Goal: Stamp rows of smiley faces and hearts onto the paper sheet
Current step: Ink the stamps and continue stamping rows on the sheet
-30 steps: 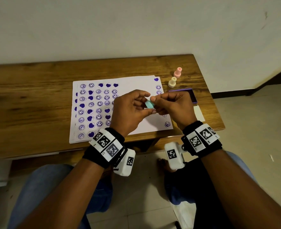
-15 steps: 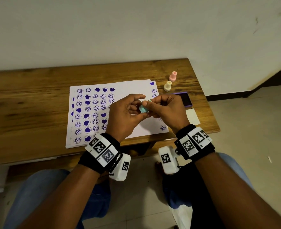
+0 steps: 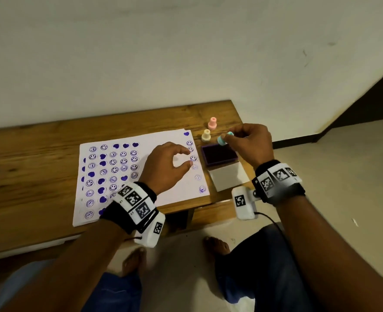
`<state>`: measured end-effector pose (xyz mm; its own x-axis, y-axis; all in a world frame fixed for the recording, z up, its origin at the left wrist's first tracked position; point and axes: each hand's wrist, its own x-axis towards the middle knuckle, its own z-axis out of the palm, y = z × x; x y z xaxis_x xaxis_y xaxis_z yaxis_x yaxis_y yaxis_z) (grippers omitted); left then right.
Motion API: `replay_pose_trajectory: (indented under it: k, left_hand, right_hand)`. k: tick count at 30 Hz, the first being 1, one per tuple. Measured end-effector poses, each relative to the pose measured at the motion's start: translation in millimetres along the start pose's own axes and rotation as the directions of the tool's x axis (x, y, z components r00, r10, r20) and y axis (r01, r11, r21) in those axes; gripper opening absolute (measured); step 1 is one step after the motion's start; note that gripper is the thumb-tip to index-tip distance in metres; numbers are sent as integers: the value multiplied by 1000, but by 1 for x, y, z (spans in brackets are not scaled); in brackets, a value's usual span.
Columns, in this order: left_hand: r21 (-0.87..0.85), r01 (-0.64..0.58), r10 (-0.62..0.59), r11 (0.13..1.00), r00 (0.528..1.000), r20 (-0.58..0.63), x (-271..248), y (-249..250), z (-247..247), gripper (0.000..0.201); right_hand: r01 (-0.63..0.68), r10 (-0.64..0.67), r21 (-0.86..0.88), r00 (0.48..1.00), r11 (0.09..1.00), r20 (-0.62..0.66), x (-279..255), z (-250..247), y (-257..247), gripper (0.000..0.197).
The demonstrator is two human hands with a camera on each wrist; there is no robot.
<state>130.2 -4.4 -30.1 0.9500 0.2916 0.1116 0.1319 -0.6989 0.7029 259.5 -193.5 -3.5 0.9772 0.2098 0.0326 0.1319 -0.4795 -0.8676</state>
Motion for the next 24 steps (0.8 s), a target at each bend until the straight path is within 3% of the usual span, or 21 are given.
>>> replay_pose_trajectory:
  k: [3,7,13,24]
  left_hand:
    - [96,5,-13,995,996,83,27,2,3,27]
    - [215,36,-73,976,984,164,53,5,11,32]
    - [431,31,-169,902,943,286,67,5,21,42]
    - [492,96,-234,865,945,228,65,18,27,42]
  right_hand:
    - [74,-69,-275,997,958,30,32,-8,0,27]
    - [115,-78,-433,992,894,102,66,-4,8,26]
    - [147,-52,-534,981,833,189,86,7,14,22]
    - [170,-3,-615,965,770,263,93,11,21,36]
